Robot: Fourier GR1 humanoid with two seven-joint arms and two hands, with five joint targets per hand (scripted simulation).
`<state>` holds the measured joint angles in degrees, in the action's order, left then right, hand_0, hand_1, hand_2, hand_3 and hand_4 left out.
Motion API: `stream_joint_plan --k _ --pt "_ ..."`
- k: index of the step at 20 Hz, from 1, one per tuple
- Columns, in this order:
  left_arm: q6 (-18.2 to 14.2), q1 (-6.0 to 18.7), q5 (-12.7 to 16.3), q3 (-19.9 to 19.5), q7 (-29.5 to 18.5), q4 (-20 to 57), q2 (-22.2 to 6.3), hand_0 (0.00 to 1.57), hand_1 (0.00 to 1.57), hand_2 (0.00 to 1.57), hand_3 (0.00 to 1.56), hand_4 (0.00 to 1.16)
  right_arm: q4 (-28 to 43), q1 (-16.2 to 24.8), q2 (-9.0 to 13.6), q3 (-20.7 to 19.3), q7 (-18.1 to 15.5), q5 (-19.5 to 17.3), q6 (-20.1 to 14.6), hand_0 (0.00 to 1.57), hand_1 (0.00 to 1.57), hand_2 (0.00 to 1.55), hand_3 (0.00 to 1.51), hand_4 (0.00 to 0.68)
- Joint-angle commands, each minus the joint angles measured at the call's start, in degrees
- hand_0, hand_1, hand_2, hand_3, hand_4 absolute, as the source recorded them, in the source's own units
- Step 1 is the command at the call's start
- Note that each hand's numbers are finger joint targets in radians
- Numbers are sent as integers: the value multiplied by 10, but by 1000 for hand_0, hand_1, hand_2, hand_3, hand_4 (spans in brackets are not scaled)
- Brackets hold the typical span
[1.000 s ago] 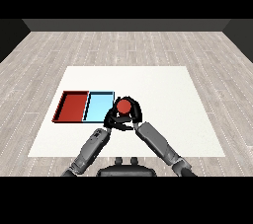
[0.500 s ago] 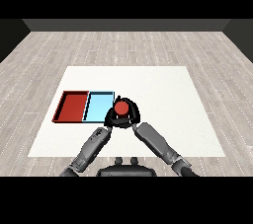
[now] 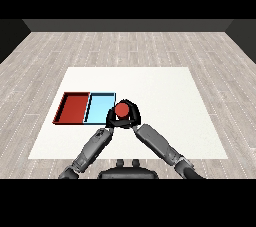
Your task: Pick the red can and put it in the red box
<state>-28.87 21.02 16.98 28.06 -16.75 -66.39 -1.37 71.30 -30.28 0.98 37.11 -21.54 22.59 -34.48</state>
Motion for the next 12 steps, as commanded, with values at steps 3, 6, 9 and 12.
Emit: stream_joint_plan --k 3,6,9,12 --pt "-41 2 -24 -34 -14 3 13 1571 1571 1517 1409 1000 31 -9 -9 11 43 -11 -19 1471 1471 1447 1378 609" --pt "-39 15 -14 -40 -12 6 13 1571 1571 1520 1413 937 17 -11 -9 -5 23 6 -5 1437 1437 1442 1379 622" --pt "-43 34 -10 -40 -12 2 13 1571 1571 1528 1436 1041 32 8 -9 3 -1 47 0 1422 1422 1414 1363 474" --pt "-85 10 -21 -9 -14 -18 13 1571 1571 1529 1455 1118 12 6 -4 -20 25 -22 16 0 0 0 0 0"
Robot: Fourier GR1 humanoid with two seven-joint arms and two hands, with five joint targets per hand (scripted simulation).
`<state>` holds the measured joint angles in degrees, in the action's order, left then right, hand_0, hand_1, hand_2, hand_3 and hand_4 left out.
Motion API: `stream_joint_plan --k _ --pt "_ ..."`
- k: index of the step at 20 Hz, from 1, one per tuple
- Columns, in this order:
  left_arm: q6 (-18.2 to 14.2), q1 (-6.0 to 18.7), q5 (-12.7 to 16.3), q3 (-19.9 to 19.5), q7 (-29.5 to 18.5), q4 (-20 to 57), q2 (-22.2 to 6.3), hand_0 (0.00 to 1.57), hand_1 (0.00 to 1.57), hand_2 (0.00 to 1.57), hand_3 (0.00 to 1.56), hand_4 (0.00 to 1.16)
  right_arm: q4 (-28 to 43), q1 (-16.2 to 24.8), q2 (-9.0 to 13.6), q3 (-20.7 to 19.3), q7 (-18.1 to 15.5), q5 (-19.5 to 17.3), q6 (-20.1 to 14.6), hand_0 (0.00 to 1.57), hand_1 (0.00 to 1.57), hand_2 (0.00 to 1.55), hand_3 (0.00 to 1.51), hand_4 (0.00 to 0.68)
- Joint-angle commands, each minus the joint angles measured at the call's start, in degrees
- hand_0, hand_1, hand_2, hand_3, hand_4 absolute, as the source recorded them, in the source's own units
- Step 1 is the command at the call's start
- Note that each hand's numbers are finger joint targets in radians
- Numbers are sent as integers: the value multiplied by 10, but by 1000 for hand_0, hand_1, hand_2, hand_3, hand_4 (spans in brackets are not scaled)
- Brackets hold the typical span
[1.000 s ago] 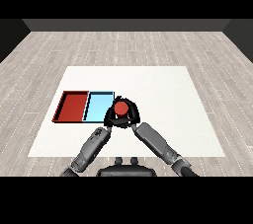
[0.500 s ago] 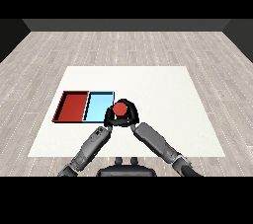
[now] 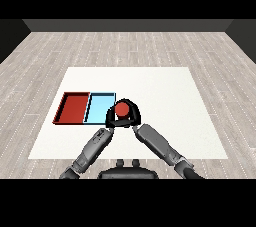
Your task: Pick the red can and put it in the red box
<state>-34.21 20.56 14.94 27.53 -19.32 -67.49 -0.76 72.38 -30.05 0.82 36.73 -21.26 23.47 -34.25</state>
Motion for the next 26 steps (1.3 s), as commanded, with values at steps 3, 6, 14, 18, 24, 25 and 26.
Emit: stream_joint_plan --k 3,6,14,18,24,25,26 --pt "-33 15 -1 -2 12 -7 7 1571 1571 1529 1455 1118 19 7 -8 -2 51 -59 6 0 0 0 0 0" --pt "-36 36 10 1 3 14 7 1571 1571 1529 1455 1118 31 -9 -8 10 70 -69 -17 0 0 0 0 0" --pt "18 17 -13 -48 27 16 7 1571 1571 1571 1509 1145 56 3 -8 -36 77 -74 -2 0 0 0 0 0" --pt "2 -46 -20 -27 -8 -22 -3 1571 1571 1571 1496 1142 77 22 23 -116 61 -81 48 0 0 0 0 0" --pt "6 -38 -36 -54 9 -35 -37 1571 1571 1571 1481 1140 264 134 96 -135 90 -73 63 0 0 0 0 0" --pt "-13 -38 -52 -55 30 -46 -54 1571 1571 1571 1483 1140 205 158 97 -155 17 -56 108 0 0 0 0 0" --pt "-14 30 -55 -78 43 7 -48 1571 1571 1571 1482 1130 248 181 123 -162 36 -53 106 0 0 0 0 0"
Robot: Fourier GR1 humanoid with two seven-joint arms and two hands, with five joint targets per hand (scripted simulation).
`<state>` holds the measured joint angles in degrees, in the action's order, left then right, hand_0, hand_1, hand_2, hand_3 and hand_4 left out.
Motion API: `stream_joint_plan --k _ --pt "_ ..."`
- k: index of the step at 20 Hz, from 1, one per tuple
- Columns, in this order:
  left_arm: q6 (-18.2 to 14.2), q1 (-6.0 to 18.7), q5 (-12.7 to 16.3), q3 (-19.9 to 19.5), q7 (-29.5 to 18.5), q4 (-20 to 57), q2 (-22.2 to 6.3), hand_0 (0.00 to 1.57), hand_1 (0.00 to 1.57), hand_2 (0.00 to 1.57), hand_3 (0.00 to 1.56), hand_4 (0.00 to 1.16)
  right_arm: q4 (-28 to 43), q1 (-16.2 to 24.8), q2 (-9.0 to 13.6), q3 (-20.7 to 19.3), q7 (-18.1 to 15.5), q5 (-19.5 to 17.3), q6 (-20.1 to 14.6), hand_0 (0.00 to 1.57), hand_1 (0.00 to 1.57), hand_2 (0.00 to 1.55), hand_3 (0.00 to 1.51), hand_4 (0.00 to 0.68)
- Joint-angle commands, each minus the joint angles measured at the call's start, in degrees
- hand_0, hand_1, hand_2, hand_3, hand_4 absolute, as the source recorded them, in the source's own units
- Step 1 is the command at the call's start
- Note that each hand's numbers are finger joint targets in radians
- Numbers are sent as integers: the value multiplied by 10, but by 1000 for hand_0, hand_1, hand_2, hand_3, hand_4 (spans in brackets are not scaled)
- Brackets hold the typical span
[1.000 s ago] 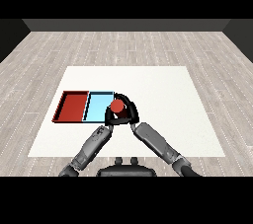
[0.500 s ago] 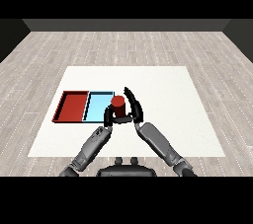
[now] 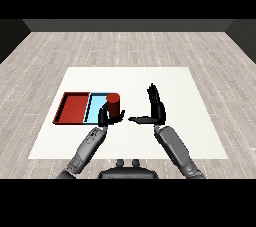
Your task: Pick the red can and put it in the red box
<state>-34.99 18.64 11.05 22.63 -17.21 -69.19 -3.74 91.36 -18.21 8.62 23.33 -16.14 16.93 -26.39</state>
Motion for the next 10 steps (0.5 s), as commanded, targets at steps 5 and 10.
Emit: stream_joint_plan --k 5,10 --pt "-1 0 -44 -48 49 -34 -124 1571 1571 1564 1467 1123 67 142 58 -64 -34 25 23 0 0 0 0 0" --pt "13 21 -48 -102 47 61 -158 1571 1571 1555 1465 1116 57 177 97 -107 -39 36 59 0 0 0 0 0"
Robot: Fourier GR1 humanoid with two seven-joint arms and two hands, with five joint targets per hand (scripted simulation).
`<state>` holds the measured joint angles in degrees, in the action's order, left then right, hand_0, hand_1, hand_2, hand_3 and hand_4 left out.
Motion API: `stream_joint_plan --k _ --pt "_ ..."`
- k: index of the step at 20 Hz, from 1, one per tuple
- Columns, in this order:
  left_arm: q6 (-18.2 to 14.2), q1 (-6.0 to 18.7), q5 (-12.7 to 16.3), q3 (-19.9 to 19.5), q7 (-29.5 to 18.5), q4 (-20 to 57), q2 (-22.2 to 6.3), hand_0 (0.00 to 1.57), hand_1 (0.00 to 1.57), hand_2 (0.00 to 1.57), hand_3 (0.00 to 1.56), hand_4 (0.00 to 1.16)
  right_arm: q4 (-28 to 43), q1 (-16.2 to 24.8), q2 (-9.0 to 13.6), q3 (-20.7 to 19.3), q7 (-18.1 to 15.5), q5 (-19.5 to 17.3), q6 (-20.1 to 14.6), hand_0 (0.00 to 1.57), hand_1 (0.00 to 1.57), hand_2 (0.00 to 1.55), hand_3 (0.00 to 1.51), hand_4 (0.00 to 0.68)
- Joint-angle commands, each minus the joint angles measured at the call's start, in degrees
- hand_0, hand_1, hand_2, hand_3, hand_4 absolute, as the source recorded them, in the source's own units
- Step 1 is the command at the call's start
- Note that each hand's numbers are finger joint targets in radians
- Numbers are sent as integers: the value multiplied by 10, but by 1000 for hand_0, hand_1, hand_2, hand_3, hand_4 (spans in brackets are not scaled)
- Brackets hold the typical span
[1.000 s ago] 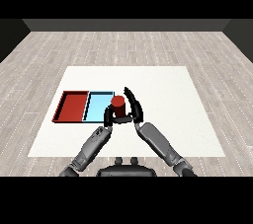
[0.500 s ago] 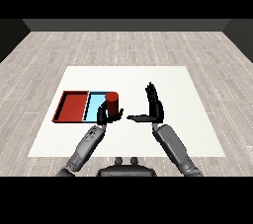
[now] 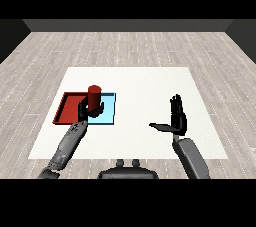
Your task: Pick the red can and put it in the red box
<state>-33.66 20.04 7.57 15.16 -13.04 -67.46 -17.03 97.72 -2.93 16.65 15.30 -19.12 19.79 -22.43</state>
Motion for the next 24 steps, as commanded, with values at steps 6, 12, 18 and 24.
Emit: stream_joint_plan --k 6,12,18,24 --pt "52 38 0 -89 -16 191 -68 1571 1571 1567 1498 1115 -27 24 26 -46 16 -13 2 0 0 0 0 0" --pt "74 165 -29 -115 0 390 -88 1571 1571 1565 1473 1079 -50 -8 31 -62 55 -16 1 0 0 0 0 0" --pt "35 220 -53 -124 -21 543 -53 1554 1554 1459 1432 1010 -142 -25 18 -94 -2 13 50 0 0 0 0 0" --pt "44 224 -71 -112 62 632 -55 593 593 628 406 781 -191 -67 -19 -74 -20 -15 28 0 0 0 0 0"
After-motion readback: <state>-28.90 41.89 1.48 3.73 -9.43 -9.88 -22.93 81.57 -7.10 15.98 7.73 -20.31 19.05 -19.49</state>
